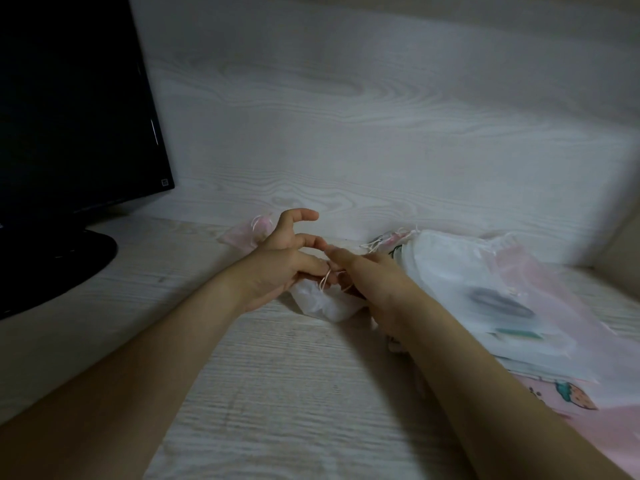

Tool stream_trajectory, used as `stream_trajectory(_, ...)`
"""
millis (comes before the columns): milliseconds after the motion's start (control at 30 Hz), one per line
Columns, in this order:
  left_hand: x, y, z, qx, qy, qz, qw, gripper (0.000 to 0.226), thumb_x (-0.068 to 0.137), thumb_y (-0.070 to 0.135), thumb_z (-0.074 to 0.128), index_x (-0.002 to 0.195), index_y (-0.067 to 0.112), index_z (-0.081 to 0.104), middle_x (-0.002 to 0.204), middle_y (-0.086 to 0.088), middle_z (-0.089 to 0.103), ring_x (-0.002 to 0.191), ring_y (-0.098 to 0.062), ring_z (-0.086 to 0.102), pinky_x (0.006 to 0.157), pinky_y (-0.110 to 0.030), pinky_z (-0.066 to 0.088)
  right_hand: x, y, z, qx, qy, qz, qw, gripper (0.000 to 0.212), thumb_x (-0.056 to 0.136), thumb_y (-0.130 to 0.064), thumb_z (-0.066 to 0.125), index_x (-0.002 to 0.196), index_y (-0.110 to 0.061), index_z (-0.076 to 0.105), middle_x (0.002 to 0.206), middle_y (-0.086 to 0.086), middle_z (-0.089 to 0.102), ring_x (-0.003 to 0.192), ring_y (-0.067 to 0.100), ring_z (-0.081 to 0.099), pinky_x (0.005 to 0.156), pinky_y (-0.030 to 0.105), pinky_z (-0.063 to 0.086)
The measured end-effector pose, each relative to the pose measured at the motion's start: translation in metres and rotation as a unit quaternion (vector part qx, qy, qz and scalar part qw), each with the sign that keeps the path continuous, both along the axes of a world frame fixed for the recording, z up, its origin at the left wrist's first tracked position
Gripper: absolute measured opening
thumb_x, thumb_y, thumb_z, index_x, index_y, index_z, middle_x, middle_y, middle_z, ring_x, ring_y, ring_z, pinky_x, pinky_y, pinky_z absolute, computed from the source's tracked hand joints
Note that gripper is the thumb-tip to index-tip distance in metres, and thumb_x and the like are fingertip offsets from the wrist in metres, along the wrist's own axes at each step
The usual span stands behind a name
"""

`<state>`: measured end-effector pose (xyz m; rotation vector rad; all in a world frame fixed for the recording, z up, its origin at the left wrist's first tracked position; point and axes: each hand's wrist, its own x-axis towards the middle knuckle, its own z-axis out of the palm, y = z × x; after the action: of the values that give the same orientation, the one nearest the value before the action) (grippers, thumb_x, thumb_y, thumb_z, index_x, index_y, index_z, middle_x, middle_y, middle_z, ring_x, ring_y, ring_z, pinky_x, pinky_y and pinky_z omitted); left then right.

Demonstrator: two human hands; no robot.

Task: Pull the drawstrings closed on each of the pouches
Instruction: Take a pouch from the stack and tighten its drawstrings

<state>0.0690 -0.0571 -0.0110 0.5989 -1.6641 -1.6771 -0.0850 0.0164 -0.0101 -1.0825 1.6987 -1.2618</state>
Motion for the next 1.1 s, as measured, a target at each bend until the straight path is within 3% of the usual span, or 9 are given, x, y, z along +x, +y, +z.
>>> stream_trajectory(100, 0.001, -0.002, -0.001, -0.024, -0.018, -0.005, 1.0, 0.089, 0.086, -0.026, 0.06, 0.144, 0.036, 0.037, 0.128, -0.016, 0.052, 0.087, -0.025, 0.072, 0.078, -0.034, 0.061, 0.001, 0.005, 0.0, 0.001, 0.039, 0.016, 0.999, 0.045, 0.09, -0.047, 0.075, 0.083, -0.002, 0.079, 0.079, 0.012, 0.075, 0.075, 0.018, 0.065, 0.076, 0.031, 0.05)
stream_trajectory(233, 0.001, -0.001, -0.001, -0.014, -0.03, -0.013, 0.999, 0.087, 0.087, -0.022, 0.066, 0.144, 0.037, 0.037, 0.127, -0.017, 0.051, 0.086, -0.03, 0.073, 0.083, -0.037, 0.062, 0.001, 0.004, 0.0, -0.012, 0.031, -0.003, 0.999, 0.021, 0.094, -0.024, 0.072, 0.081, -0.011, 0.08, 0.082, 0.009, 0.078, 0.082, 0.025, 0.07, 0.077, 0.034, 0.055)
stream_trajectory(300, 0.0, -0.001, -0.002, 0.013, -0.017, -0.016, 1.0, 0.079, 0.089, -0.016, 0.069, 0.143, 0.032, 0.037, 0.117, -0.016, 0.051, 0.081, -0.029, 0.069, 0.082, -0.036, 0.061, 0.0, 0.0, -0.001, -0.015, 0.013, -0.038, 0.999, 0.015, 0.097, -0.019, 0.068, 0.087, -0.018, 0.078, 0.084, 0.008, 0.075, 0.081, 0.021, 0.069, 0.074, 0.032, 0.055)
stream_trajectory(400, -0.002, -0.001, -0.004, 0.023, -0.041, -0.013, 0.999, 0.068, 0.09, 0.0, 0.078, 0.141, 0.023, 0.04, 0.097, -0.012, 0.058, 0.077, -0.021, 0.067, 0.074, -0.028, 0.058, -0.001, -0.005, -0.002, -0.036, -0.045, -0.059, 0.997, 0.016, 0.096, -0.021, 0.068, 0.096, -0.007, 0.076, 0.077, 0.008, 0.067, 0.076, 0.023, 0.063, 0.072, 0.033, 0.05)
stream_trajectory(533, -0.003, -0.006, -0.007, -0.024, -0.127, 0.001, 0.992, 0.035, 0.096, 0.009, 0.075, 0.129, 0.004, 0.065, 0.076, -0.005, 0.067, 0.072, -0.011, 0.062, 0.075, -0.023, 0.051, -0.002, -0.008, -0.005, -0.06, -0.045, -0.065, 0.995, 0.022, 0.101, -0.023, 0.063, 0.101, -0.003, 0.074, 0.065, 0.001, 0.059, 0.065, 0.014, 0.056, 0.066, 0.028, 0.045)
stream_trajectory(667, 0.0, -0.011, -0.006, -0.035, -0.153, -0.037, 0.987, 0.017, 0.1, 0.012, 0.07, 0.108, 0.002, 0.08, 0.083, -0.009, 0.069, 0.072, -0.009, 0.06, 0.073, -0.02, 0.049, 0.002, -0.003, -0.003, -0.075, -0.01, -0.047, 0.996, 0.024, 0.104, -0.021, 0.056, 0.099, -0.004, 0.072, 0.058, -0.003, 0.063, 0.05, 0.003, 0.056, 0.051, 0.016, 0.044)
stream_trajectory(867, -0.002, -0.016, -0.001, 0.03, -0.097, 0.039, 0.994, 0.012, 0.094, 0.015, 0.075, 0.085, 0.008, 0.077, 0.07, -0.003, 0.056, 0.064, -0.014, 0.05, 0.066, -0.025, 0.047, 0.003, 0.0, 0.003, -0.098, -0.047, -0.043, 0.993, 0.029, 0.104, -0.021, 0.05, 0.091, -0.01, 0.073, 0.065, 0.002, 0.063, 0.068, 0.016, 0.057, 0.068, 0.031, 0.045)
stream_trajectory(967, -0.002, -0.023, -0.002, 0.082, -0.071, 0.095, 0.99, 0.013, 0.097, 0.019, 0.069, 0.095, 0.007, 0.072, 0.064, 0.0, 0.047, 0.058, -0.012, 0.043, 0.063, -0.023, 0.044, 0.006, 0.005, 0.006, -0.144, 0.003, -0.025, 0.989, 0.032, 0.1, -0.015, 0.049, 0.081, -0.009, 0.074, 0.068, 0.008, 0.072, 0.071, 0.018, 0.064, 0.074, 0.037, 0.053)
stream_trajectory(1100, 0.0, -0.027, -0.003, 0.056, -0.082, 0.102, 0.99, 0.012, 0.092, 0.02, 0.067, 0.091, 0.008, 0.066, 0.066, -0.001, 0.034, 0.056, -0.011, 0.031, 0.047, -0.018, 0.033, 0.009, 0.005, 0.009, -0.234, -0.045, -0.019, 0.971, 0.034, 0.105, -0.014, 0.046, 0.086, 0.0, 0.071, 0.084, 0.021, 0.075, 0.079, 0.035, 0.074, 0.08, 0.045, 0.058)
